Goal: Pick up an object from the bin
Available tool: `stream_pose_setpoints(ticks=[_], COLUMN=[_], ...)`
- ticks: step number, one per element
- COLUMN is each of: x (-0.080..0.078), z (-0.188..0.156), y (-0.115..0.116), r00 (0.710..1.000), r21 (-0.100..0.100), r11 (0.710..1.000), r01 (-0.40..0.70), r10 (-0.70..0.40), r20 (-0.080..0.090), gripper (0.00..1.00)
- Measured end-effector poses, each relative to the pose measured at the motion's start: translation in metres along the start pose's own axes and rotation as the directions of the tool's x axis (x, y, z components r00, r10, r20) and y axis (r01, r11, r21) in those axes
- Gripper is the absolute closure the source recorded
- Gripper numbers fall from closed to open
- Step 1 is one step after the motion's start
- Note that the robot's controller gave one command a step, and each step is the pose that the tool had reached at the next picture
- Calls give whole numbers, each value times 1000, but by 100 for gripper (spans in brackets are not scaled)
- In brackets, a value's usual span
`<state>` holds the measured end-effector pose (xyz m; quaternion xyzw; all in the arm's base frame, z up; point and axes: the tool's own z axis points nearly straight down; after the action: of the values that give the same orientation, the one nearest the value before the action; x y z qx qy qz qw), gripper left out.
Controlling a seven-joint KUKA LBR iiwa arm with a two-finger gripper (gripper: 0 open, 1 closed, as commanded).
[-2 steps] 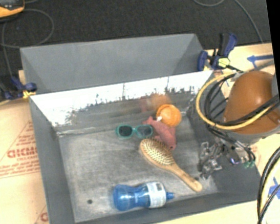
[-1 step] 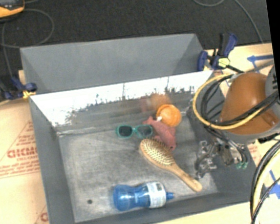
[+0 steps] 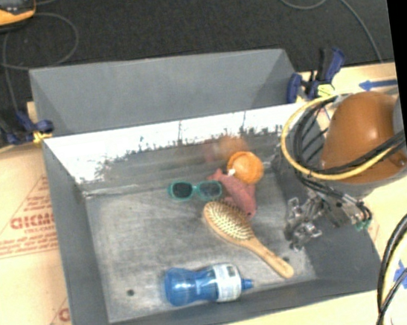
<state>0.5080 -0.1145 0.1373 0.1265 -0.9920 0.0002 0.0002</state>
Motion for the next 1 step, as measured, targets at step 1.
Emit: stream_pose_setpoints(ticks=[1], x=[-52], z=[-13], y=[20], r00=[939], r21=[-1], r11=[939], r01=[-344], r10=[344], r20=[5], gripper=[0])
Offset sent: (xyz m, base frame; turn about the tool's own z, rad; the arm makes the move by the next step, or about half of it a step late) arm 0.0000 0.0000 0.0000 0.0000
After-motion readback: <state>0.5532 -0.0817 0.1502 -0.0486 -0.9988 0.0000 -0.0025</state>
